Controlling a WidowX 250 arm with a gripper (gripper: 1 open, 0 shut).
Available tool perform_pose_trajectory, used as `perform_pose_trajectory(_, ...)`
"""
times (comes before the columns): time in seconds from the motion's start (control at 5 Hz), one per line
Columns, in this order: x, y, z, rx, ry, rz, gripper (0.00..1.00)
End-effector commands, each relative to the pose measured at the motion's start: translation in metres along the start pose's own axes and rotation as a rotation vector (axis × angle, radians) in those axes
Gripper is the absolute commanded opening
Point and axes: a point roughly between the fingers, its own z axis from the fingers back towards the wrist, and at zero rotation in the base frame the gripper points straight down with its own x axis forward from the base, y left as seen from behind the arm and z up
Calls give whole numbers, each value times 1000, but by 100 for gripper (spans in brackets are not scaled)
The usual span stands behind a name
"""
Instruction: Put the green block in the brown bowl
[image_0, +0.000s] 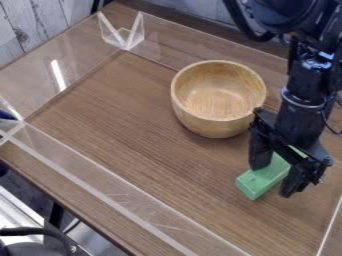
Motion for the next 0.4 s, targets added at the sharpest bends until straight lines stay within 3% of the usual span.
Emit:
perform_pose_trajectory(0.0, 2, 1, -1, -4, -25, -18, 100)
perform_pose_trajectory(0.2, 1, 2, -6, -7, -29, -23, 100)
